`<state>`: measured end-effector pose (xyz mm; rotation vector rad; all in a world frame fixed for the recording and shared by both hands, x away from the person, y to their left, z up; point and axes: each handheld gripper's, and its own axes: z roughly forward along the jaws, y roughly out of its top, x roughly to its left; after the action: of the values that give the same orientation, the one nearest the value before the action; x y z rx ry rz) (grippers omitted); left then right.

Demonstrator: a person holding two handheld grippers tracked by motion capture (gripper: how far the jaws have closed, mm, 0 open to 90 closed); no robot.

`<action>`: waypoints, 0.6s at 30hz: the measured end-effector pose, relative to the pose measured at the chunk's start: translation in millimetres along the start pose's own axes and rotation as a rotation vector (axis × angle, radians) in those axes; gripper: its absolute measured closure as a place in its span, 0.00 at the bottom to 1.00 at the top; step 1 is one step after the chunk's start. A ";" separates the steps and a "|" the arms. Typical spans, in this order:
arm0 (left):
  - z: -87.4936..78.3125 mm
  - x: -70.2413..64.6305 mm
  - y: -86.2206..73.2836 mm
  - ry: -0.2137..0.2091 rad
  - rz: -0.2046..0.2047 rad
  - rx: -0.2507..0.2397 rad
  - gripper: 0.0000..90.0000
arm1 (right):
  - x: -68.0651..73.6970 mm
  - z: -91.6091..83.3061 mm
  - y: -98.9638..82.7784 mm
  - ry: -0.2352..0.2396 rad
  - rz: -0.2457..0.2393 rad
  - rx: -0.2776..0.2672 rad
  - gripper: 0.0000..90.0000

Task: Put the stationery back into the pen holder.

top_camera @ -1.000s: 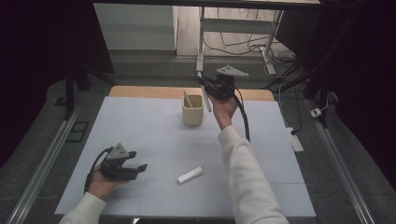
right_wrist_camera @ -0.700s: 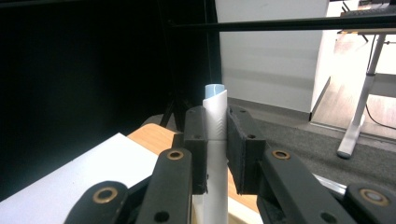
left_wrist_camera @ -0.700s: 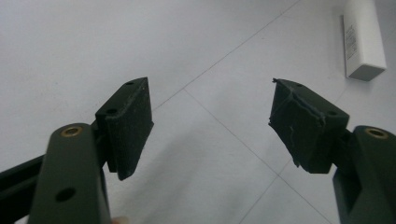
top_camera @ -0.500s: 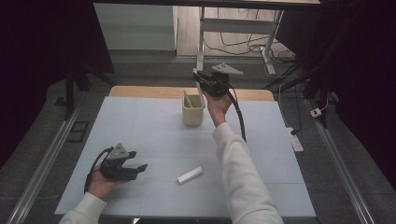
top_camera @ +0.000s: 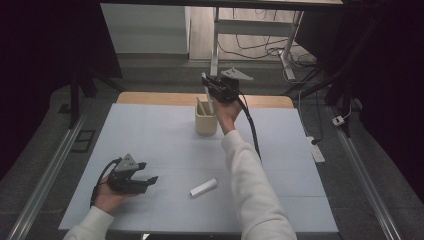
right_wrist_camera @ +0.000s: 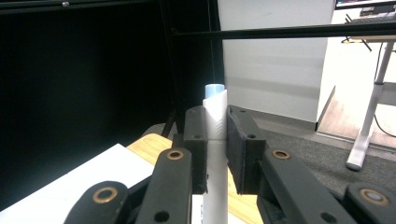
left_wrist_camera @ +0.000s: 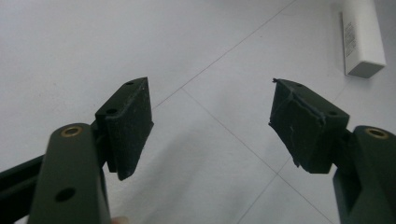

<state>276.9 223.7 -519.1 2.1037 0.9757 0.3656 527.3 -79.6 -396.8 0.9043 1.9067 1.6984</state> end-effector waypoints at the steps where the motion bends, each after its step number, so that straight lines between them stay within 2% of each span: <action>1: 0.0 0.0 0.0 0.000 0.000 0.000 0.32 | 0.0 0.5 -0.2 -0.001 0.000 -0.001 0.87; 8: 0.0 0.4 -0.6 -0.001 0.000 -0.001 0.32 | -0.2 3.4 -3.9 -0.007 -0.013 -0.004 0.85; 12: -0.1 0.9 -0.9 -0.002 -0.001 0.000 0.32 | 0.1 2.9 -6.1 -0.032 -0.013 0.026 0.64; 15: -0.2 0.8 -1.0 0.000 -0.001 0.000 0.32 | -0.9 1.4 -8.7 -0.049 -0.018 0.061 0.58; 18: -0.4 1.0 -1.0 0.001 -0.002 -0.002 0.32 | -3.0 -1.1 -10.5 -0.038 -0.012 0.089 0.58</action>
<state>276.8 225.0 -519.6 2.1006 0.9774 0.3662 526.6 -82.9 -407.2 0.9490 1.9717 1.5892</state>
